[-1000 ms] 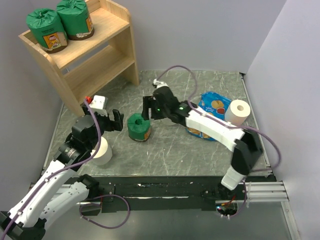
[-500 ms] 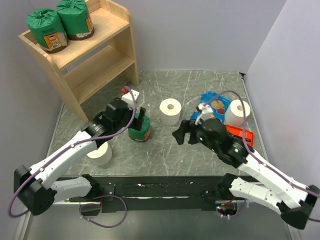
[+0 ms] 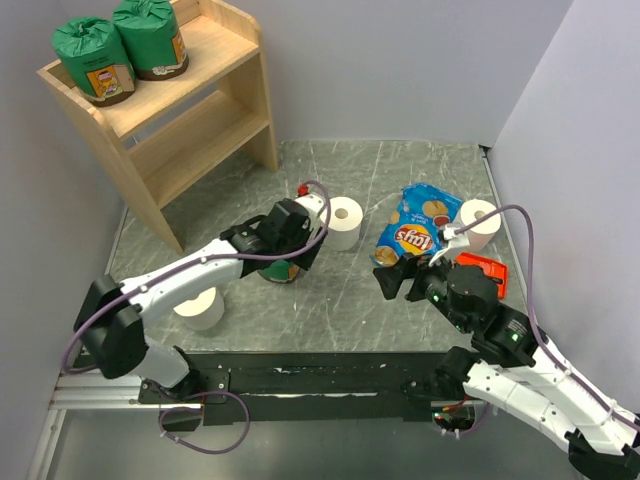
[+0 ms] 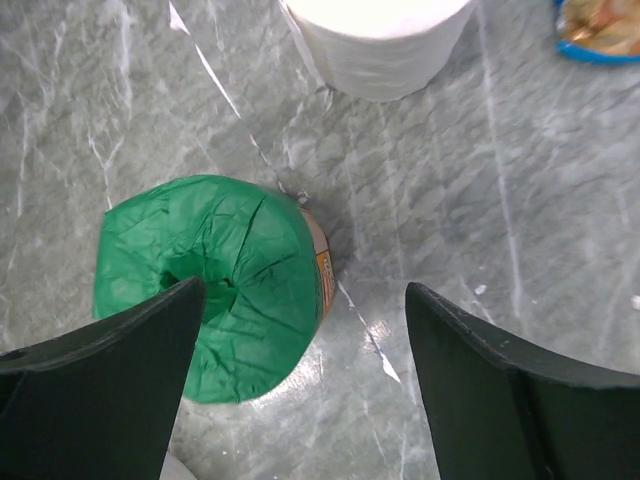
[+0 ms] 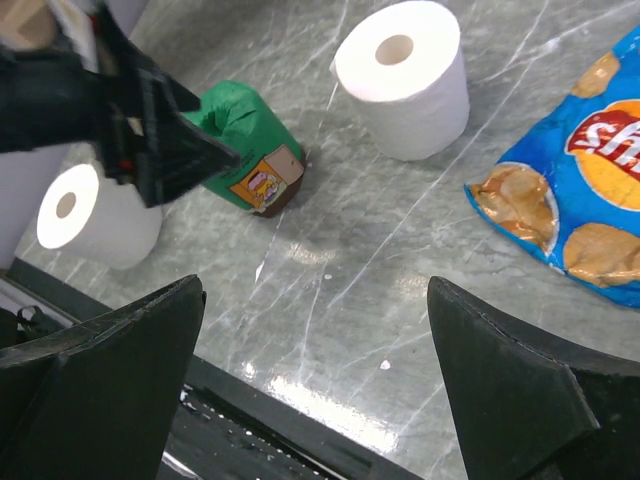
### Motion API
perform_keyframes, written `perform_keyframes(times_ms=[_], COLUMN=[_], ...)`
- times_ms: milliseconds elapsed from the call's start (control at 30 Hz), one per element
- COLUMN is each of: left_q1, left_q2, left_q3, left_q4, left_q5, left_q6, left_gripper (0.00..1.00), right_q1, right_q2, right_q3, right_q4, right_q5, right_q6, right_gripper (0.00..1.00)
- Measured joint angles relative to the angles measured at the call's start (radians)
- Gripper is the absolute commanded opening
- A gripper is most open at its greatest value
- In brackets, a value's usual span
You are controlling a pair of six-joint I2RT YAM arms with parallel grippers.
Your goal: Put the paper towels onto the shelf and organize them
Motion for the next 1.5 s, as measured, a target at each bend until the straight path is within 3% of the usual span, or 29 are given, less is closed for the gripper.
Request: perform_keyframes(times_ms=[533,1167,1500], left_q1=[-0.008,-0.019,-0.033], left_q2=[0.133,0.186,0.173], left_q3=[0.014,0.013,0.025], left_q4=[-0.034,-0.034,-0.093], left_q5=[-0.082,-0.134,-0.163], left_q6=[0.042,0.070,0.087], left_gripper=[0.77,0.43,0.37], right_q1=[0.000,0.000,0.000], right_q2=[-0.068,-0.089,-0.090], right_q3=[-0.006,-0.006,-0.006], right_q4=[-0.046,-0.048,-0.048], right_q5=[0.060,0.063,0.064], right_q6=[-0.019,-0.020,-0.026], right_gripper=[1.00,1.00,0.99])
